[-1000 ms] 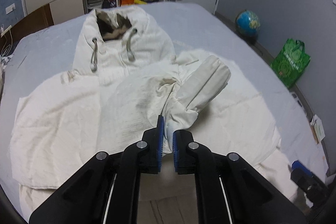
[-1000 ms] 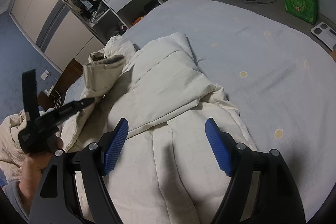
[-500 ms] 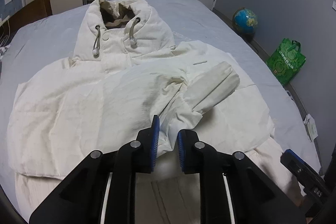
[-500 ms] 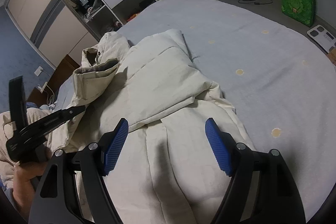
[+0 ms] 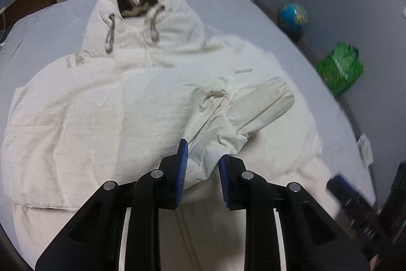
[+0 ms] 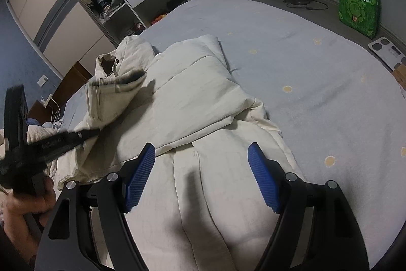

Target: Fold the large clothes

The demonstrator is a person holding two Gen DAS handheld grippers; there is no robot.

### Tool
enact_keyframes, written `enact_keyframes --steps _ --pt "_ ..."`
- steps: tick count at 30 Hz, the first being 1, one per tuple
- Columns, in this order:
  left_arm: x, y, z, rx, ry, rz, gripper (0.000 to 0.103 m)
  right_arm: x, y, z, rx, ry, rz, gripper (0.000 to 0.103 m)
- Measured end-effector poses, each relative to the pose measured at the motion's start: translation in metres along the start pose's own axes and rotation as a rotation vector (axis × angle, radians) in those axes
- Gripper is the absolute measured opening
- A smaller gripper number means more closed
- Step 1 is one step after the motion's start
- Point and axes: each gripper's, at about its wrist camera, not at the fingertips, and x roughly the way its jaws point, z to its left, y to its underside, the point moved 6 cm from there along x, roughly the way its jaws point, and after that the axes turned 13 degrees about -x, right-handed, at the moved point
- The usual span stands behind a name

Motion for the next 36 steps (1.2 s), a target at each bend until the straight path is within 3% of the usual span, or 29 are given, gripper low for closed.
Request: enact_keyframes --steps 5,7,8,9,11,17,22,25,29,33,36 --pt "0.004 0.026 0.013 0.027 0.010 0.025 0.029 0.000 -0.001 0.001 -0.005 -0.001 0.002 0.072" --pt "0.002 0.037 0.022 0.038 0.017 0.034 0.038 0.000 0.000 0.000 -0.006 -0.001 0.004 0.072" --pt "0.001 0.039 0.024 0.042 0.022 0.035 0.052 0.001 0.000 0.001 -0.008 -0.002 0.007 0.072" --pt "-0.004 0.044 0.027 0.053 0.035 0.022 0.077 0.002 0.000 0.002 -0.012 -0.002 0.010 0.072" --pt "-0.017 0.049 0.031 0.071 0.039 -0.035 0.091 0.003 0.000 0.005 -0.026 -0.005 0.014 0.072" --pt "-0.048 0.047 0.061 0.095 0.016 -0.088 0.091 0.004 0.001 0.018 -0.080 -0.032 0.013 0.072" --pt "-0.082 0.036 0.122 0.048 -0.108 -0.168 0.091 0.007 0.004 0.030 -0.132 -0.032 0.031 0.072" --pt "-0.097 0.031 0.162 -0.052 -0.170 -0.208 0.092 0.007 0.005 0.036 -0.153 -0.038 0.034 0.072" --pt "-0.113 0.033 0.226 -0.274 -0.216 -0.269 0.092 0.008 0.006 0.045 -0.167 -0.082 0.050 0.072" --pt "-0.117 0.042 0.264 -0.450 -0.198 -0.293 0.092 0.012 -0.005 0.062 -0.136 -0.176 0.065 0.072" --pt "-0.121 0.040 0.276 -0.504 -0.193 -0.323 0.092 0.022 -0.022 0.075 -0.092 -0.241 0.073 0.072"
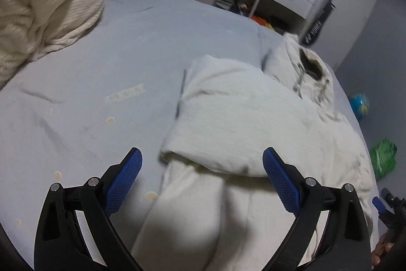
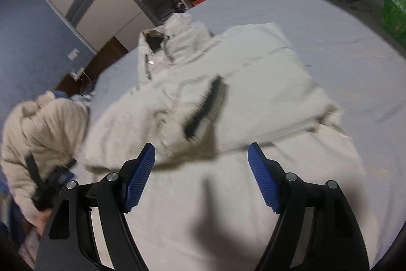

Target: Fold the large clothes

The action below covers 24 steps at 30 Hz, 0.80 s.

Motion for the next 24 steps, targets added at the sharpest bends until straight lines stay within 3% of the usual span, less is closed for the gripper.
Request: enact_keyframes --steps 7,9,10,11,12,13,18,24 --pt "0.015 -0.005 0.013 -0.037 -0.031 0.025 0.092 0.063 -0.029 -0.004 0.158 -0.068 0.114 0.072" --pt "0.015 -0.003 0.015 -0.043 -0.029 0.025 0.092 0.077 -0.029 -0.006 0.194 -0.080 0.149 0.067" --pt "0.016 -0.003 0.016 -0.046 -0.029 0.025 0.092 0.081 -0.029 -0.005 0.200 -0.081 0.153 0.056" --pt "0.018 -0.004 0.017 -0.051 -0.031 0.025 0.092 0.085 -0.030 -0.004 0.197 -0.067 0.160 0.032" --pt "0.020 -0.004 0.018 -0.055 -0.034 0.027 0.092 0.087 -0.032 -0.003 0.188 -0.063 0.161 0.023" --pt "0.024 -0.004 0.019 -0.058 -0.042 0.034 0.092 0.088 -0.035 -0.001 0.173 -0.057 0.159 0.020" --pt "0.036 0.000 0.024 -0.050 -0.084 0.067 0.092 0.070 -0.072 0.009 0.056 -0.025 0.061 0.015" --pt "0.038 0.004 0.013 0.001 -0.059 0.073 0.092 0.045 -0.120 0.017 -0.090 0.031 -0.020 0.014"
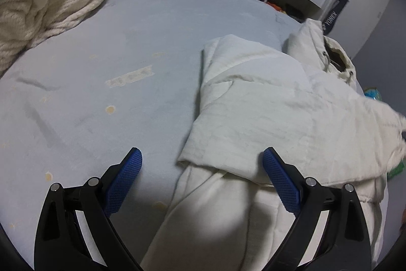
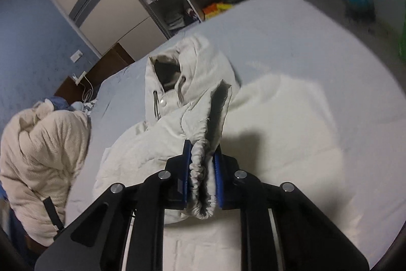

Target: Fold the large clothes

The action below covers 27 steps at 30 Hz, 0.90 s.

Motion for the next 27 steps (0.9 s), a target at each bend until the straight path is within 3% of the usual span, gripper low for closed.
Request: enact_keyframes --steps 4,8,12,15,17,19,27 --pt "0.002 0.002 -0.003 0.024 0.002 0.003 0.093 0.003 0.018 -0.019 0.027 0.038 0.035 0.014" --pt "0.014 0.008 0.000 0.041 -0.030 0.047 0.094 0.029 0.064 -0.047 0.064 0.096 0.158 0.014" --pt "0.022 0.013 0.002 0.061 -0.060 0.069 0.094 0.034 0.079 -0.057 0.098 0.079 0.134 0.019" --pt "0.024 0.014 0.004 0.061 -0.068 0.076 0.094 0.031 0.080 -0.057 0.067 0.095 0.141 0.033" --pt "0.023 0.013 0.004 0.056 -0.066 0.074 0.094 0.025 0.078 -0.055 0.044 0.109 0.140 0.047" --pt "0.019 0.012 0.003 0.046 -0.058 0.069 0.094 0.017 0.079 -0.056 0.024 0.127 0.131 0.053" --pt "-0.009 0.002 0.002 0.012 -0.041 -0.024 0.093 -0.029 0.088 -0.064 0.030 0.118 0.092 0.057"
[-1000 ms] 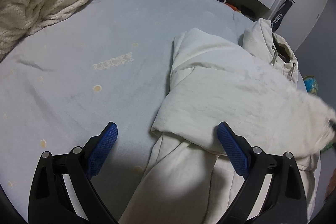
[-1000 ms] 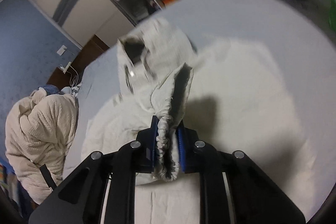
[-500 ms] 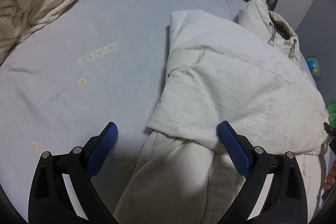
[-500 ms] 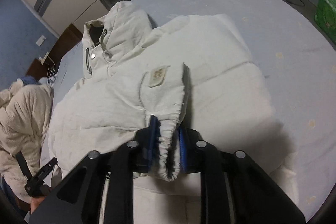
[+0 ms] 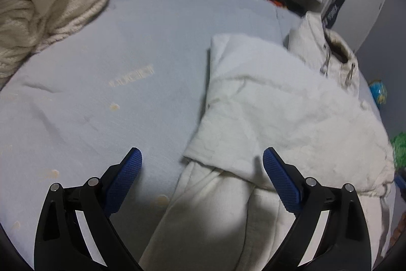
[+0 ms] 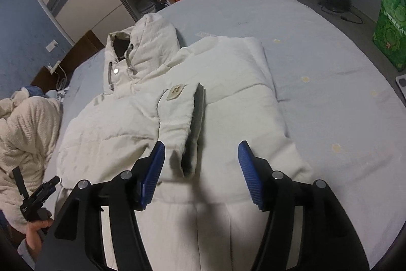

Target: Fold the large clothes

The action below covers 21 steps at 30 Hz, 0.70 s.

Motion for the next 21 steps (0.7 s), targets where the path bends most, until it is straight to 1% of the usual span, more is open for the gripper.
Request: enact_keyframes --steps 2,4,7,9,10,13,14,15,17,19,21 --pt "-0.011 -0.002 -0.001 -0.015 0.022 -0.033 0.093 -0.010 0.005 0.002 -0.003 -0.021 -0.006 0.057" --pt "-0.018 -0.002 -0.006 -0.008 0.044 -0.049 0.093 -0.020 0.011 0.008 -0.029 -0.038 -0.012 0.057" --pt "-0.029 0.003 -0.023 0.040 0.077 -0.070 0.094 -0.030 0.013 0.018 -0.073 -0.049 -0.015 0.057" --pt "-0.034 0.006 -0.041 0.095 0.095 -0.074 0.095 -0.032 0.009 0.021 -0.096 -0.047 -0.007 0.058" --pt "-0.038 0.007 -0.050 0.114 0.104 -0.078 0.095 -0.031 0.005 0.023 -0.104 -0.045 -0.003 0.061" --pt "-0.044 0.006 -0.072 0.130 0.148 -0.054 0.096 -0.028 -0.010 0.025 -0.129 -0.035 0.006 0.069" --pt "-0.044 0.004 -0.084 0.140 0.157 -0.034 0.096 -0.026 -0.019 0.025 -0.137 -0.032 0.007 0.070" --pt "-0.042 0.001 -0.095 0.151 0.160 -0.019 0.096 -0.023 -0.026 0.025 -0.141 -0.031 0.007 0.071" --pt "-0.040 -0.007 -0.113 0.163 0.183 -0.017 0.096 -0.016 -0.042 0.024 -0.137 -0.034 0.010 0.071" --pt "-0.035 -0.014 -0.123 0.162 0.199 -0.023 0.096 -0.006 -0.061 0.020 -0.116 -0.046 0.013 0.071" --pt "-0.024 -0.023 -0.129 0.140 0.225 -0.035 0.096 0.005 -0.079 0.015 -0.086 -0.061 0.014 0.071"
